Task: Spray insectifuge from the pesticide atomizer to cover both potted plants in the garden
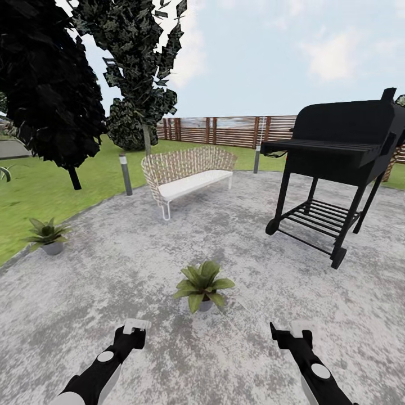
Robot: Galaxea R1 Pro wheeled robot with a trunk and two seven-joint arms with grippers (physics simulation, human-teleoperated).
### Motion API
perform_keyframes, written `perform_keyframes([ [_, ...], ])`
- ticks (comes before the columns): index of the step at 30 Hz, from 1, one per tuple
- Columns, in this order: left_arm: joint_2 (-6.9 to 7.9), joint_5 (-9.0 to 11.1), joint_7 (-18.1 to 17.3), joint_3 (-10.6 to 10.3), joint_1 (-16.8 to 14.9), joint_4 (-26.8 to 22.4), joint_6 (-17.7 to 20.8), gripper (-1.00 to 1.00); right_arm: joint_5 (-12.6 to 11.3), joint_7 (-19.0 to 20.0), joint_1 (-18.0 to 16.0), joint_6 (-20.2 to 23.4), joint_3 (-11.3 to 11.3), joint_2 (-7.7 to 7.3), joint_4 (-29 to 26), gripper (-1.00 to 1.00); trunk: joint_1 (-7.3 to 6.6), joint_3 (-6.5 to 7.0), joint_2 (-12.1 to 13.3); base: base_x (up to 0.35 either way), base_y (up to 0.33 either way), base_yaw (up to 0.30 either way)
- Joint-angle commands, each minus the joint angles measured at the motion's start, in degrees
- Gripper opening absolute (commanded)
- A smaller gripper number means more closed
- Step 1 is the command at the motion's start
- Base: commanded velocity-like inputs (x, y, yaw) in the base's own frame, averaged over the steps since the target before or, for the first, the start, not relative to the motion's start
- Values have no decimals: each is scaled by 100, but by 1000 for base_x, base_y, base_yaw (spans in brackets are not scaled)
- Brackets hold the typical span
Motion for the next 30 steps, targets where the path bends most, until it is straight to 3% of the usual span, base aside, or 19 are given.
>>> perform_keyframes([
  [1, 7, -43, -143, -9, -5, 3, -8, -100, 15, -2, -3, -15, 4, 0, 5, 100, -1, -5, -2, 0, 0, 0],
  [3, 62, -49, -547, -9, -11, 2, 7, -100, 65, 1, -3, -15, 5, 0, 11, 100, -1, -5, -2, 0, 0, 0],
  [9, 112, -47, -699, -10, -12, 2, 10, -100, 271, 4, -3, -15, -1, -18, 13, 100, -1, -5, -2, 0, 0, 0],
  [12, 123, -195, -856, -15, -21, 2, 11, -100, 311, 8, -3, -7, 22, -18, 12, 100, -1, -5, -2, 0, 0, 0],
  [14, 136, -426, -1052, -17, -39, 2, 17, -100, 378, 11, -3, -2, 90, -18, 12, 100, -1, -5, -2, 0, 0, 0],
  [18, 261, -1215, -1662, -11, -73, 2, 45, -100, 643, 78, -3, 8, 470, -47, 12, 100, -1, -5, -2, 0, 0, 0],
  [19, 275, -1296, -1742, -11, -77, 2, 47, -100, 675, 113, -3, 9, 519, -50, 12, 100, -1, -5, -2, 0, 0, 0],
  [24, 358, -1959, -2673, -9, -89, 10, 56, -100, 1056, 875, -10, 30, 1020, -53, -16, 100, -1, -5, -2, 0, 0, 0],
  [26, 385, -2313, -3062, -5, -90, 9, 68, -100, 1315, 1460, -22, 70, 1136, -49, -33, 100, -1, -5, -2, 0, 0, 0],
  [27, 399, -2843, -3436, -1, -91, 5, 142, -100, 1800, 2352, -98, 238, 1205, -10, -53, 100, -1, -5, -2, 0, 0, 0],
  [28, 397, -3080, -3553, -2, -91, 4, 274, -100, 2027, 2721, -177, 346, 1223, 34, -53, 100, -1, -5, -2, 0, 0, 0],
  [30, 386, -3353, -3699, -6, -91, 3, 463, -100, 2289, 3148, -269, 481, 1234, 140, -51, 100, -1, -5, -2, 0, 0, 0],
])
